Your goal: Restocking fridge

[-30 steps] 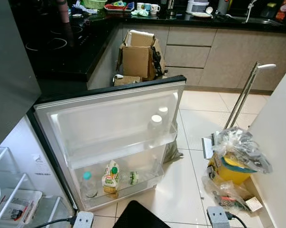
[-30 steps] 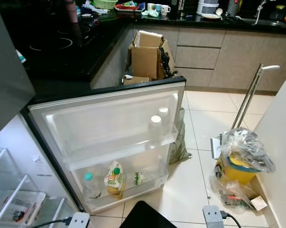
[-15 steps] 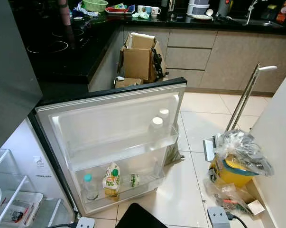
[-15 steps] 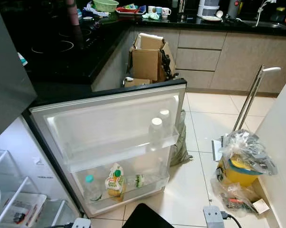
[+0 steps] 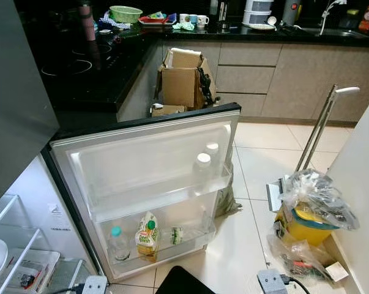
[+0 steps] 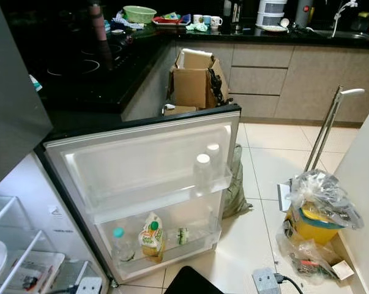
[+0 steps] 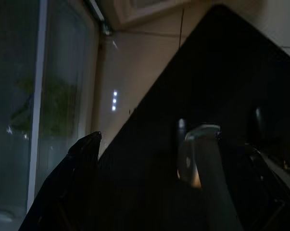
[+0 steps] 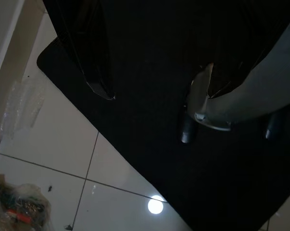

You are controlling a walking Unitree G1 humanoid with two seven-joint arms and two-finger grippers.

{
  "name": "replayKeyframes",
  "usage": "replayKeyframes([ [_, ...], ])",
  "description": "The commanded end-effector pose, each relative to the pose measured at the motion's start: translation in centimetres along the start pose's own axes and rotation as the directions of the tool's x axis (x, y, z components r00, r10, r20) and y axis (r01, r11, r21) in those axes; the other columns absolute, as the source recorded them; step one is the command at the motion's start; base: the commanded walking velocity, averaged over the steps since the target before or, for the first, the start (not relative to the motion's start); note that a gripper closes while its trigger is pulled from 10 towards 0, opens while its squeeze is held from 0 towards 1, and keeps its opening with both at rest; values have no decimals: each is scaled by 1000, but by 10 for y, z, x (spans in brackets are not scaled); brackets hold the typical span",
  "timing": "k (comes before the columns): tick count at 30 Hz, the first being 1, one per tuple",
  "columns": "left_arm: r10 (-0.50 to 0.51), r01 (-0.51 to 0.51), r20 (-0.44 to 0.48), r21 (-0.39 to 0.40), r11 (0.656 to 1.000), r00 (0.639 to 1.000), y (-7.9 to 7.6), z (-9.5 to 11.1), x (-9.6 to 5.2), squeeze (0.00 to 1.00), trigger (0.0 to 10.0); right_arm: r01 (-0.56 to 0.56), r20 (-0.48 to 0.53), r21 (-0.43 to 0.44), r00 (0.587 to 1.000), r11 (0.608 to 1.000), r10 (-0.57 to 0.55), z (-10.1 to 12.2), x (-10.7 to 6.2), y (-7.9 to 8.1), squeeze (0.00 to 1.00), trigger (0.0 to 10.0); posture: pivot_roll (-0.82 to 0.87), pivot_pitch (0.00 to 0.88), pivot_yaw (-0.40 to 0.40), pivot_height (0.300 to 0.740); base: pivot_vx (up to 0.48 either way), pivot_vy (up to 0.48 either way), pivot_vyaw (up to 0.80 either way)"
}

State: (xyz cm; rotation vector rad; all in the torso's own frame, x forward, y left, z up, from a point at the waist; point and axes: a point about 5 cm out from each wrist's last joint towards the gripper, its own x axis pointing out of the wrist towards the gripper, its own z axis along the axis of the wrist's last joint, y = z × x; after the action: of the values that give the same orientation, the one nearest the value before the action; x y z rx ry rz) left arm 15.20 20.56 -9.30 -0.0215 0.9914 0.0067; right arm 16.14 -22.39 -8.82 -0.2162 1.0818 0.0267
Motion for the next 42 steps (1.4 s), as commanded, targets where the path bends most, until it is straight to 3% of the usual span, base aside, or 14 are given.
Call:
replayKeyframes([
  [1, 31, -31, 2, -20, 999, 1000, 9, 0, -2, 0, 10000, -8, -22, -21, 1000, 1000, 8, -7, -1, 1, 0, 10000, 82, 14, -17, 740, 0, 0, 0],
  [5, 63, -64, -20, -40, 997, 998, 17, -10, -5, 0, 10000, -31, -14, -32, 999, 999, 30, -5, 0, 7, 0, 10000, 50, 6, -15, 740, 0, 0, 0],
  [12, 79, -82, -75, -41, 996, 994, 20, -26, -10, 0, 10000, -31, -25, -62, 999, 998, 29, -8, -1, 4, 0, 10000, 22, 0, 5, 740, 0, 0, 0],
  [14, 36, -36, -71, 8, 999, 997, 11, -22, -7, 0, 10000, -26, 1, -46, 1000, 999, 26, 0, 0, 2, 0, 10000, 17, 0, 1, 740, 0, 0, 0],
  [22, -2, 3, -22, 47, 999, 1000, 2, -4, -1, 0, 10000, -22, 6, -52, 1000, 998, 23, 3, 0, 2, 0, 10000, 23, 12, 0, 740, 0, 0, 0],
  [26, -16, 17, -22, 62, 998, 1000, -1, -4, -1, 0, 10000, -28, -1, -59, 1000, 998, 28, 0, 0, 4, 0, 10000, 20, 17, -10, 740, 0, 0, 0],
  [31, -24, 32, -89, 88, 996, 996, -1, -24, -5, 0, 10000, -46, -41, -88, 998, 995, 42, -14, -2, 6, 0, 10000, 16, 0, -25, 740, 0, 0, 0],
  [36, -41, 47, -84, 64, 997, 996, -3, -22, -5, 0, 10000, -39, -12, -101, 999, 994, 38, -2, 0, 2, 0, 10000, 8, 0, -21, 740, 0, 0, 0],
  [37, -60, 63, -76, 41, 997, 995, -7, -17, -3, 0, 10000, -55, 25, -110, 998, 992, 58, 11, 1, 1, 0, 10000, 4, 0, -17, 740, 0, -356, 0],
  [42, -69, 70, -73, 11, 997, 995, -11, -16, -1, 0, 10000, -106, 43, -113, 993, 988, 112, 14, 1, 5, 0, 10000, 5, 0, -27, 740, 0, -424, 0],
])
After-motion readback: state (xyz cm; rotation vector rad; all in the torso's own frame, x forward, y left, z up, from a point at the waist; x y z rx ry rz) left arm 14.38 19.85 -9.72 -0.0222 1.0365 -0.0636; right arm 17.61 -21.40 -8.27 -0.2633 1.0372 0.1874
